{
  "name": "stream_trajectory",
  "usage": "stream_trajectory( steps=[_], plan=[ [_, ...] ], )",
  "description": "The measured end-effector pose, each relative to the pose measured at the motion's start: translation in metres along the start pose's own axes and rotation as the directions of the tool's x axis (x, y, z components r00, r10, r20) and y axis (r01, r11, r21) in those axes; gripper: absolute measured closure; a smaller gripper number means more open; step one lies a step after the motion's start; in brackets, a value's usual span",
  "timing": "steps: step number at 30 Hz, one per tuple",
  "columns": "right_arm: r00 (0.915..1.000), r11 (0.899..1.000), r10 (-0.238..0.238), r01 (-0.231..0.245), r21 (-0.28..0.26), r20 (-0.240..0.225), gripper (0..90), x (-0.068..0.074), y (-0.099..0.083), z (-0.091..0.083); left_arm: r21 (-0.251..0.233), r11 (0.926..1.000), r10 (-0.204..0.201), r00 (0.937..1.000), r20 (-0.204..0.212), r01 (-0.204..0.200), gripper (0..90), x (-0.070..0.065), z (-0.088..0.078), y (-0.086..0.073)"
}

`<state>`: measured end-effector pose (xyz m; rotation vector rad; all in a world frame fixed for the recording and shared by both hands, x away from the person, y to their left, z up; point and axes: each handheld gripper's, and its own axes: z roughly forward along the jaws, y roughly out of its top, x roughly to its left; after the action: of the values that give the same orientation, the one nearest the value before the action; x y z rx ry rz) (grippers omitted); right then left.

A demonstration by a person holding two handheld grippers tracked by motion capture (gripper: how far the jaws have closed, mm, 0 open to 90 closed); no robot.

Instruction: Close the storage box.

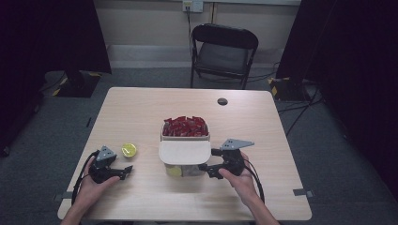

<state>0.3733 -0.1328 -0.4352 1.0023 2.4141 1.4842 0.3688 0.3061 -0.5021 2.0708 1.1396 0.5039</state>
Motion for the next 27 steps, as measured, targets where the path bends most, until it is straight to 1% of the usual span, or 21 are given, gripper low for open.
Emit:
stream_trajectory(
  steps=[7,10,11,13,15,16,18,20,21,22,23,25,27],
  plan=[
    [0.9998,1.000,0.015,-0.015,0.004,0.012,15.3,-0.004,-0.006,-0.003,0.000,1.0000,0.000,1.0000,0.000,0.000,14.3,0.000,0.000,0.000],
    [0.9997,1.000,0.018,-0.018,0.015,0.016,15.6,-0.007,-0.008,-0.004,0.001,1.0000,0.001,1.0000,0.000,-0.001,14.3,0.000,0.000,0.000],
    [0.9995,1.000,0.017,-0.017,0.019,0.028,16.5,-0.009,-0.011,-0.005,0.000,1.0000,0.000,1.0000,0.000,0.000,14.3,0.000,0.000,0.000],
    [0.9994,1.000,0.018,-0.018,0.021,0.031,16.8,-0.010,-0.012,-0.006,0.000,1.0000,0.000,1.0000,0.000,0.000,14.3,0.000,0.000,0.000],
    [0.9990,1.000,0.025,-0.025,0.009,0.037,17.0,-0.012,-0.012,-0.010,0.000,1.0000,0.000,1.0000,0.000,0.000,14.3,0.000,0.000,0.000],
    [0.9985,1.000,0.023,-0.024,0.008,0.050,17.0,-0.013,-0.012,-0.012,0.000,1.0000,0.000,1.0000,0.000,0.000,14.3,0.000,0.000,0.000],
    [0.9981,1.000,0.031,-0.031,-0.002,0.053,17.3,-0.015,-0.011,-0.015,0.001,1.0000,0.001,1.0000,0.000,-0.001,14.3,0.000,0.000,0.000],
    [0.9969,0.999,0.033,-0.032,-0.009,0.071,17.6,-0.017,-0.010,-0.018,0.000,1.0000,0.000,1.0000,0.000,0.000,14.3,0.000,0.000,0.000],
    [0.9960,0.999,0.040,-0.039,-0.009,0.080,19.1,-0.018,-0.010,-0.019,0.000,1.0000,0.000,1.0000,0.000,0.000,14.3,0.000,0.000,0.000],
    [0.9939,0.999,0.048,-0.049,0.005,0.099,21.1,-0.020,-0.010,-0.019,0.001,1.0000,0.002,1.0000,0.000,-0.002,14.3,0.000,0.000,0.000],
    [0.9923,0.998,0.056,-0.057,0.003,0.111,20.2,-0.023,-0.010,-0.020,0.001,1.0000,0.001,1.0000,0.000,-0.001,14.3,0.000,0.000,0.000],
    [0.9911,0.997,0.077,-0.076,-0.015,0.109,19.4,-0.027,-0.011,-0.022,0.000,1.0000,0.000,1.0000,0.000,0.000,14.3,0.000,0.000,0.000],
    [0.9904,0.996,0.079,-0.075,-0.038,0.113,19.4,-0.028,-0.009,-0.025,0.000,1.0000,0.000,1.0000,0.000,0.000,14.3,0.000,0.000,0.000]
  ],
)
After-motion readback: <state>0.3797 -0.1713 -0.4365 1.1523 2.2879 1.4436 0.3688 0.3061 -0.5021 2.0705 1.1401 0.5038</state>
